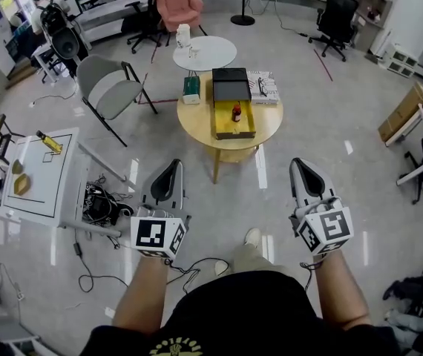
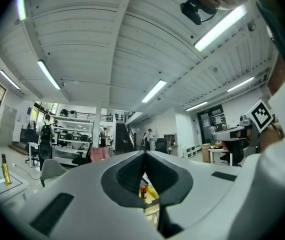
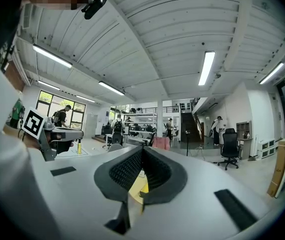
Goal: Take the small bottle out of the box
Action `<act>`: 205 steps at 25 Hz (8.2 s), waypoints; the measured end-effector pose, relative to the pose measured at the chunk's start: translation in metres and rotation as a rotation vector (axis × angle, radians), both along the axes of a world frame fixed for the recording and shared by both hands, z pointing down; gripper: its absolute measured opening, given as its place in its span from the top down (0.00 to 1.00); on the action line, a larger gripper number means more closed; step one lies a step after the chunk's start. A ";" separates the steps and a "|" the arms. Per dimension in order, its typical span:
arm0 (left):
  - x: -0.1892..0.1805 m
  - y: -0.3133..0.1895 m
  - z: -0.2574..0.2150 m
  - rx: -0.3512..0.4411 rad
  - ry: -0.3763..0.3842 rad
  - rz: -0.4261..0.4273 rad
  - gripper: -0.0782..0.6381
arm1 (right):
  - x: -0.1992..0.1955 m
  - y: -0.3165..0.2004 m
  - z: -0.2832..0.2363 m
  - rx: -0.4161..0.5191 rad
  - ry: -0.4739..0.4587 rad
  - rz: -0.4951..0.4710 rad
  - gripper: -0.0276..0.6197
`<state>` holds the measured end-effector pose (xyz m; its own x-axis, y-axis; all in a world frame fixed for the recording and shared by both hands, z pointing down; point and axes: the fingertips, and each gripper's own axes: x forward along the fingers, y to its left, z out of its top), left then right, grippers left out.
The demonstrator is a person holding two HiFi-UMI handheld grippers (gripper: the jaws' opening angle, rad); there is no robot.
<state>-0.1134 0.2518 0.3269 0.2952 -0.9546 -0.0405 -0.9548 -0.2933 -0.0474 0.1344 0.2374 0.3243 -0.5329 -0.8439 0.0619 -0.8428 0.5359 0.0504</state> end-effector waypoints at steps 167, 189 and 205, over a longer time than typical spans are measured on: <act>-0.031 -0.509 0.064 -0.090 -0.138 0.028 0.87 | -0.091 -0.472 0.190 -0.345 0.149 -0.120 0.90; -0.051 -0.501 0.073 -0.072 -0.174 -0.012 0.87 | -0.116 -0.464 0.274 -0.498 0.199 -0.196 0.76; -0.056 -0.491 0.082 -0.099 -0.167 -0.020 0.87 | -0.120 -0.463 0.335 -0.589 0.249 -0.208 0.69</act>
